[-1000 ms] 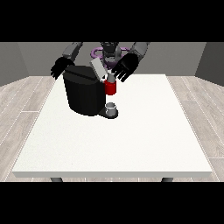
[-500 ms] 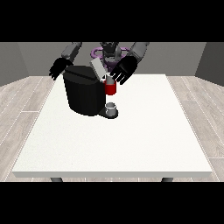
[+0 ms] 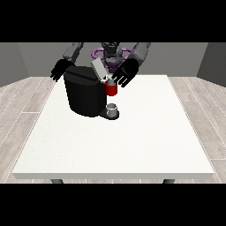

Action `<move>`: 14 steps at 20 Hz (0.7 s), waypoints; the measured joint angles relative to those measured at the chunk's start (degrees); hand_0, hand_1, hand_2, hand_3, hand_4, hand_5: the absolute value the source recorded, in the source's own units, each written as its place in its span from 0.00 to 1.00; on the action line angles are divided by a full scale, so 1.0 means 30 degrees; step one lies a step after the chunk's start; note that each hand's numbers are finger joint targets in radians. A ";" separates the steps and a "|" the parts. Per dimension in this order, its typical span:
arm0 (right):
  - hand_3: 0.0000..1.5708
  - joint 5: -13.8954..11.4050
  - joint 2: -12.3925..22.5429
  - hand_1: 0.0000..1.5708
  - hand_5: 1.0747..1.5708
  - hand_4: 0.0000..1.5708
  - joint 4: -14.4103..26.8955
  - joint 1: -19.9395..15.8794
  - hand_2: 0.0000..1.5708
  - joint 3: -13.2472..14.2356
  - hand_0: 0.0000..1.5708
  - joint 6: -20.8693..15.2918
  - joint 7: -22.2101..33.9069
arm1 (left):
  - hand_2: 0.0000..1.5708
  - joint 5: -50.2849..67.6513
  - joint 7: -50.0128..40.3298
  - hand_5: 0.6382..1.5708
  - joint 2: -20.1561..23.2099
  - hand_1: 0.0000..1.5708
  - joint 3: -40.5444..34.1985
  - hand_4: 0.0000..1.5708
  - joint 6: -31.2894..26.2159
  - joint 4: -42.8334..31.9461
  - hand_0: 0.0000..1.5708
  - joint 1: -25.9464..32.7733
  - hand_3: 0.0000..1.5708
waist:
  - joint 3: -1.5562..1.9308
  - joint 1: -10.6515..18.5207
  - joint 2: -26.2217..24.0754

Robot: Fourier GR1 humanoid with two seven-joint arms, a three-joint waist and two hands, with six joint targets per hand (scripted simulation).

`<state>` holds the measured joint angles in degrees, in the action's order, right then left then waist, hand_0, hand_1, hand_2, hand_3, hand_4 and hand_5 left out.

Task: Insert the coffee pod into the coffee machine and close the lid

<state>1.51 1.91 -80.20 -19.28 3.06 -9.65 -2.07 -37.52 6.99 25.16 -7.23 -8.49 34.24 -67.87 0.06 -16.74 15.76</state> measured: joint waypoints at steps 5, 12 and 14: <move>0.00 0.0158 0.0131 0.00 1.00 0.28 0.0262 0.0054 0.00 0.0276 0.00 0.0048 -0.0233 | 0.74 -0.0216 0.0095 1.00 -0.0097 0.71 0.0181 0.28 -0.0105 0.0048 0.71 0.0076 0.63 | -0.0005 0.0187 -0.0078; 0.00 0.0246 0.0263 0.00 1.00 0.26 0.0617 0.0167 0.00 0.0401 0.00 0.0308 -0.1022 | 0.71 -0.0591 0.0315 1.00 -0.0007 0.67 0.0328 0.23 0.0068 0.0242 0.67 0.0069 0.61 | 0.0013 0.0257 0.0076; 0.00 0.0272 0.0290 0.00 1.00 0.30 0.0552 0.0449 0.00 0.0344 0.00 0.0412 -0.0962 | 0.71 -0.0608 0.0556 1.00 -0.0039 0.68 0.0359 0.23 0.0012 0.0217 0.68 0.0308 0.61 | 0.0010 0.0333 -0.0195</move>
<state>2.32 2.78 -78.54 -17.94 4.09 -8.42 -4.96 -39.34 8.66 25.04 -6.15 -8.45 34.89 -66.95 0.08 -15.75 15.18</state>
